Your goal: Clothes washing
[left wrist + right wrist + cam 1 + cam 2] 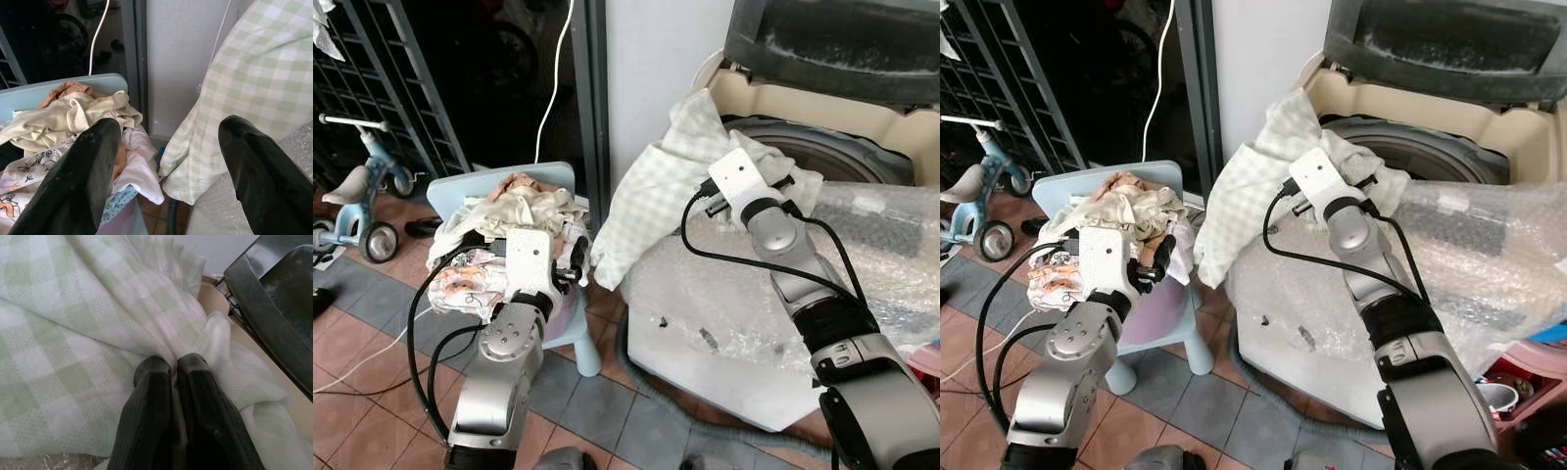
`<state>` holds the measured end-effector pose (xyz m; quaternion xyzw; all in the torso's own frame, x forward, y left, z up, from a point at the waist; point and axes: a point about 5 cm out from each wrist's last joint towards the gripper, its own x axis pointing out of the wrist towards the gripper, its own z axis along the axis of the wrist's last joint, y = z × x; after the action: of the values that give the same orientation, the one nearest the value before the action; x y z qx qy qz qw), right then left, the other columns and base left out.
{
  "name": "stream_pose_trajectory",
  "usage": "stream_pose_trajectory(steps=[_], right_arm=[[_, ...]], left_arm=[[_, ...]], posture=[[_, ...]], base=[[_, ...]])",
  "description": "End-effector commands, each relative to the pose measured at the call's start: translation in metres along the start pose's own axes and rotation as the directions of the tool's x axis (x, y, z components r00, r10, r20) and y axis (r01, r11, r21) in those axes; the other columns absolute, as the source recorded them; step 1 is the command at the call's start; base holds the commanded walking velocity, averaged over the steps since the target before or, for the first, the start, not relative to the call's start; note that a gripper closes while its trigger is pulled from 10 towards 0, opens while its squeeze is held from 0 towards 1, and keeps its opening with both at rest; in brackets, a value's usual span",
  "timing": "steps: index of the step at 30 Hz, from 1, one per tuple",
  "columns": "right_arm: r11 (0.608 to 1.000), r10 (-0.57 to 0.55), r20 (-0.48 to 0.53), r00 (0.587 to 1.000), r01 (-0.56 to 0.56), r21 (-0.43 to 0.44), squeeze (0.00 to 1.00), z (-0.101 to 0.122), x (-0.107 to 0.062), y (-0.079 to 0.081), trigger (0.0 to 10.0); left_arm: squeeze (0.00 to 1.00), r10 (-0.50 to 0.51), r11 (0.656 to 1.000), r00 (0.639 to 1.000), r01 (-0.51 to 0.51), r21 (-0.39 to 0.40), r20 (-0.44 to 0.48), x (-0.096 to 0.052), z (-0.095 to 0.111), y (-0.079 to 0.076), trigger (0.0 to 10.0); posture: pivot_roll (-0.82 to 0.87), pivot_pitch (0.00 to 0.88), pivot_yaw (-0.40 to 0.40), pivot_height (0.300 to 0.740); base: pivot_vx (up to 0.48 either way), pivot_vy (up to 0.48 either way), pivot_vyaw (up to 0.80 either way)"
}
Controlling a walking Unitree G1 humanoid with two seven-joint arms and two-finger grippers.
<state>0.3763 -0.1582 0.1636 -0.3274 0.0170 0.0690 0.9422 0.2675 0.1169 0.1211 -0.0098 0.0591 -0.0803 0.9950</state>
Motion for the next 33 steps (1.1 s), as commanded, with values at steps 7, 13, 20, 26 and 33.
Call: stream_pose_trajectory(steps=[7, 13, 20, 26, 33], right_arm=[[0.970, -0.015, -0.063, 0.998, 0.030, 0.243, 0.00, -0.004, 0.007, -0.002, 0.0], [0.833, -0.199, -0.071, 0.977, 0.207, 0.513, 0.00, 0.007, 0.015, -0.052, 0.0], [0.458, -0.686, -0.243, 0.685, 0.667, 0.588, 0.00, -0.007, -0.022, -0.183, 0.0], [0.650, -0.648, -0.151, 0.746, 0.646, 0.401, 0.00, -0.018, -0.028, -0.192, 4.9], [0.925, -0.057, 0.087, 0.995, 0.019, 0.379, 1.00, -0.010, -0.007, -0.093, 10.0]], left_arm=[[0.00, 0.006, 1.000, 1.000, -0.006, 0.015, 0.009, 0.000, 0.002, 0.001, 10.0], [0.00, 0.015, 1.000, 1.000, -0.015, 0.017, 0.008, -0.001, 0.002, 0.002, 10.0], [0.00, 0.018, 1.000, 1.000, -0.018, 0.016, 0.009, 0.000, 0.002, 0.002, 10.0], [0.00, 0.030, 0.999, 1.000, -0.030, 0.019, 0.006, 0.000, 0.000, 0.003, 10.0], [0.00, 0.024, 0.999, 1.000, -0.024, 0.024, 0.007, 0.001, 0.002, 0.003, 10.0]], posture=[[-0.01, 0.000, 0.023, 0.740], [0.00, 0.000, 0.022, 0.740], [-0.01, 0.000, 0.021, 0.740], [-0.02, 0.000, 0.028, 0.740], [-0.02, 0.000, 0.036, 0.740]], base=[[0.000, 0.000, 0.00], [0.000, 0.000, 0.00], [0.000, 0.000, 0.00], [0.000, 0.000, 0.00], [0.000, 0.000, 0.00]])
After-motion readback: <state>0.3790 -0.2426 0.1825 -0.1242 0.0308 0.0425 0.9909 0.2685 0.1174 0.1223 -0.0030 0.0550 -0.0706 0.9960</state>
